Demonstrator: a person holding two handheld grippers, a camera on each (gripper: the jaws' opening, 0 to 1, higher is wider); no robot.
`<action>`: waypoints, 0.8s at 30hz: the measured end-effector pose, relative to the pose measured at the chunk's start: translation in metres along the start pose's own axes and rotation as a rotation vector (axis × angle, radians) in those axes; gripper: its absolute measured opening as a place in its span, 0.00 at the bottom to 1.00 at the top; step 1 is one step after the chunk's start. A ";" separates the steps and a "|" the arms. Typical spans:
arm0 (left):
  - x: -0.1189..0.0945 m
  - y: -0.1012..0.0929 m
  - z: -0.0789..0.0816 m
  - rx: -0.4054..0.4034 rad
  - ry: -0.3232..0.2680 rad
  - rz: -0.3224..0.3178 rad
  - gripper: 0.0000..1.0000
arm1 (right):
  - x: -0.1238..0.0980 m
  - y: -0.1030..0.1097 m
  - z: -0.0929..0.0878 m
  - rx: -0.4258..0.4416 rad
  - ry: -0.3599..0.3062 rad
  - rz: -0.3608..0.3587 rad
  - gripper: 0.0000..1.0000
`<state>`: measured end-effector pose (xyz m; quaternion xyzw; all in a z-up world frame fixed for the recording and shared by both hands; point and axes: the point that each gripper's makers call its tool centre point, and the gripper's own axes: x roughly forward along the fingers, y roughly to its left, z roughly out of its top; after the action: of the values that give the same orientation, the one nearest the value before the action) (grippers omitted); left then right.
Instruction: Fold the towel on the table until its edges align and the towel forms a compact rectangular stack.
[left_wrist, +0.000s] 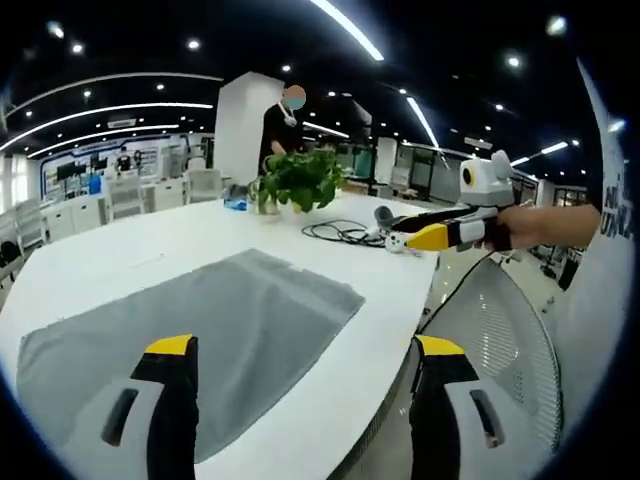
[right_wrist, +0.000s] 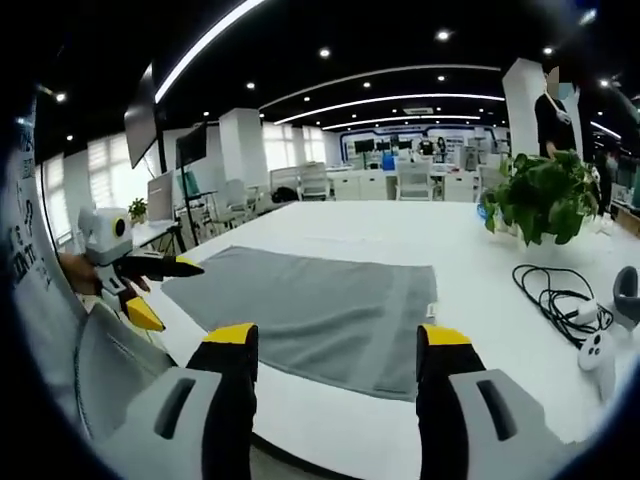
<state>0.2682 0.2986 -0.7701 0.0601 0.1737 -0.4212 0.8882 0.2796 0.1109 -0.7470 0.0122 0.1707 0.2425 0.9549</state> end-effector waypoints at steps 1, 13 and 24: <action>0.006 -0.004 0.002 0.022 0.006 -0.021 0.90 | 0.000 -0.004 0.002 0.000 0.003 -0.005 0.64; 0.051 -0.037 0.025 0.095 0.017 -0.125 0.89 | 0.007 -0.034 0.014 -0.055 0.022 -0.018 0.60; 0.086 -0.047 0.033 0.122 0.022 -0.125 0.89 | 0.019 -0.063 0.024 -0.073 0.039 0.003 0.58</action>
<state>0.2904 0.1976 -0.7680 0.1078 0.1607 -0.4847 0.8530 0.3320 0.0651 -0.7369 -0.0270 0.1803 0.2503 0.9509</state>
